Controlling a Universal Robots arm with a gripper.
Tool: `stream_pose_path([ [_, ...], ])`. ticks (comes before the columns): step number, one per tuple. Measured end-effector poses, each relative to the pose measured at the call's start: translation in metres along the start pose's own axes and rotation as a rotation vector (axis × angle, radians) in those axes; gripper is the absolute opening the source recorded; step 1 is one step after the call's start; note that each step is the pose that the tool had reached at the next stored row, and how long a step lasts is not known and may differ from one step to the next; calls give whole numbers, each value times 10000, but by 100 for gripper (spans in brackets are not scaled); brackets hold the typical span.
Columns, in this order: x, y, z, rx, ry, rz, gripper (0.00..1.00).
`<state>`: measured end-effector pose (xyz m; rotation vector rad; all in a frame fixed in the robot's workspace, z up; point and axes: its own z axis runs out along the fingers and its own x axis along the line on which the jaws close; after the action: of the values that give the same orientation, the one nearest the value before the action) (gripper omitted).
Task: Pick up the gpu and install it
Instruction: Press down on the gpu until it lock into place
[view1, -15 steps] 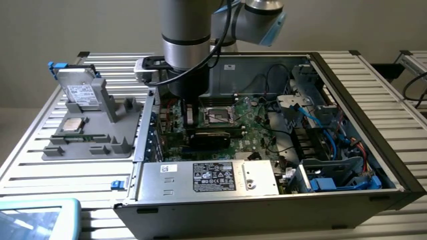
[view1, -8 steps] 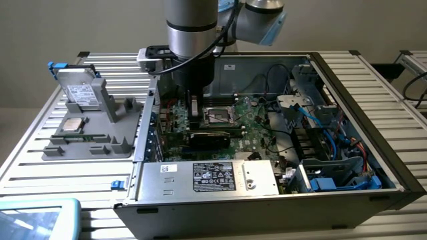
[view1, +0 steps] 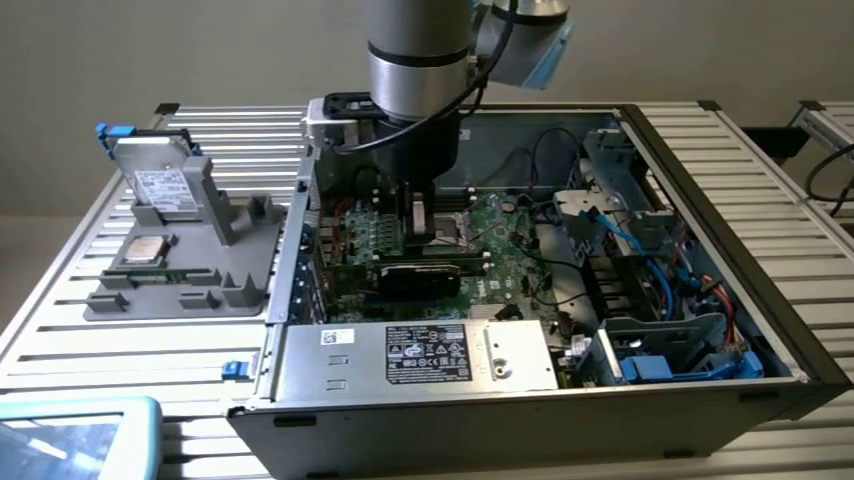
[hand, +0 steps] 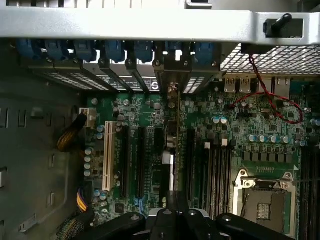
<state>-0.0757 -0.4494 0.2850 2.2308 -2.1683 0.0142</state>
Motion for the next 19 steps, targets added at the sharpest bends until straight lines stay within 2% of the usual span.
stream_pose_path([
  [3,31,-4,41,3,-140,17,11],
  [6,30,-7,69,9,-361,53,11],
  [7,29,-7,83,11,-399,73,11],
  [8,30,-7,98,10,-417,89,11],
  [12,31,-7,120,-20,-417,151,11],
  [19,29,-8,185,-32,-369,250,11],
])
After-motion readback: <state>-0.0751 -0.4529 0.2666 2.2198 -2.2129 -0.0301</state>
